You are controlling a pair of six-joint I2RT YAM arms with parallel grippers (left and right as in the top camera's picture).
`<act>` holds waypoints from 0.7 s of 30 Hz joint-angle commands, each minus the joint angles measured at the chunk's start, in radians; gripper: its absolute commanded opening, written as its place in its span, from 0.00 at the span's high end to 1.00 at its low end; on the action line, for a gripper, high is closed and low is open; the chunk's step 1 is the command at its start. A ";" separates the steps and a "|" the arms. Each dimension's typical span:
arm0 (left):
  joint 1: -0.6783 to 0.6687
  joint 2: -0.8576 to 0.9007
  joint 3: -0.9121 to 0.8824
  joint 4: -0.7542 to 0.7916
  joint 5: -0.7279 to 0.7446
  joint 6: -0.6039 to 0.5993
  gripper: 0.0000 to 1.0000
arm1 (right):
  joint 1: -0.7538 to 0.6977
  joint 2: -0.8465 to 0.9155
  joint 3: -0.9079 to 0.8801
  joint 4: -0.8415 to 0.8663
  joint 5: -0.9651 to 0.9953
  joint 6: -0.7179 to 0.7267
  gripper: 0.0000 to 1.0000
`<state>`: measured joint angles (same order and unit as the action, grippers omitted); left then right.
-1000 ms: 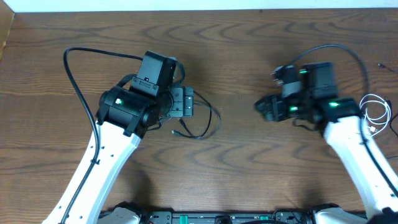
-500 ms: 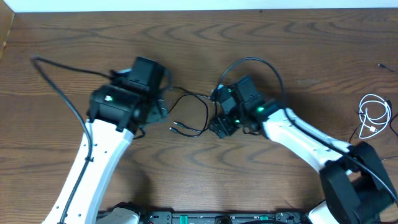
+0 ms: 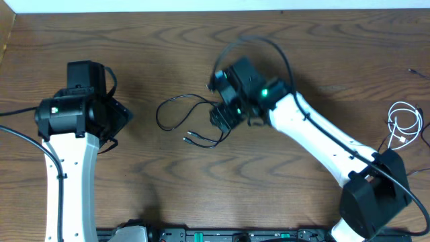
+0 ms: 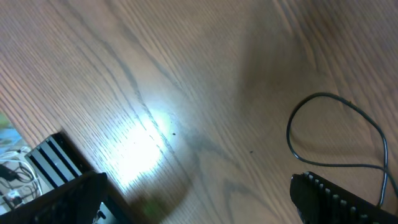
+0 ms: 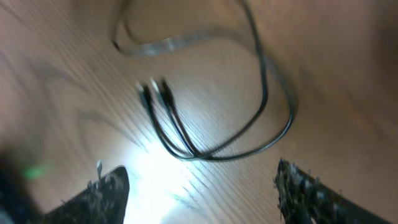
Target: Untangle cables
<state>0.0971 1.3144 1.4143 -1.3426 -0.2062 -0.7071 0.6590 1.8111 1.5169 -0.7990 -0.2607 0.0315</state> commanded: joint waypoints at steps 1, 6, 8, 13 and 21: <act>0.016 -0.008 0.000 -0.011 0.014 -0.001 0.02 | 0.016 0.074 0.151 -0.070 -0.012 0.038 0.28; 0.016 -0.008 -0.003 -0.012 0.012 -0.001 0.02 | 0.060 0.166 0.203 -0.007 -0.068 0.062 0.05; 0.016 -0.008 -0.003 -0.012 0.012 -0.001 0.02 | 0.079 0.196 0.203 0.056 -0.116 0.067 0.01; 0.016 -0.008 -0.003 -0.015 0.013 -0.001 0.02 | 0.118 0.277 0.203 0.195 -0.042 0.285 0.01; 0.016 -0.008 -0.003 -0.015 0.016 -0.001 0.02 | 0.138 0.420 0.203 0.175 0.132 0.871 0.32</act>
<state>0.1085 1.3144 1.4139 -1.3537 -0.1879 -0.7067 0.7952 2.1822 1.7157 -0.6106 -0.1913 0.6010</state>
